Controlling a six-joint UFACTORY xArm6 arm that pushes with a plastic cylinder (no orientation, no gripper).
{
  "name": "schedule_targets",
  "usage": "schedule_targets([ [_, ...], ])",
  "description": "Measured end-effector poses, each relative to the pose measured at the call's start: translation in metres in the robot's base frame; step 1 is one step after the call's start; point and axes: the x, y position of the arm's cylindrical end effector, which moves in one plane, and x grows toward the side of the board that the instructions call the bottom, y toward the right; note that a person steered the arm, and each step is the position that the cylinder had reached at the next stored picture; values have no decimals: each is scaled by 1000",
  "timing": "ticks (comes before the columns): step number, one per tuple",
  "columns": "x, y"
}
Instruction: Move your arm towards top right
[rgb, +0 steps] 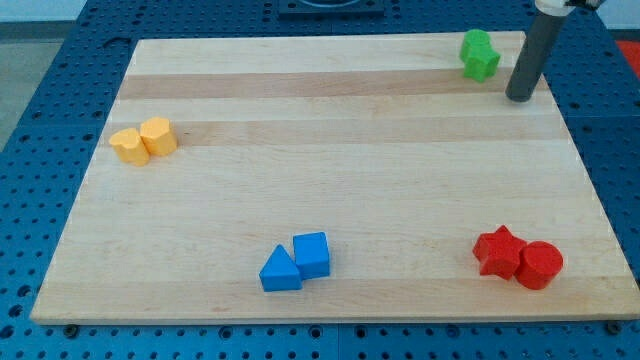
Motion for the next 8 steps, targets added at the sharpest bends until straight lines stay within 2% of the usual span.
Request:
schedule_targets([
  [1,1,0],
  [2,28,21],
  [3,20,92],
  [4,13,97],
  [6,-96,97],
  [8,-126,96],
])
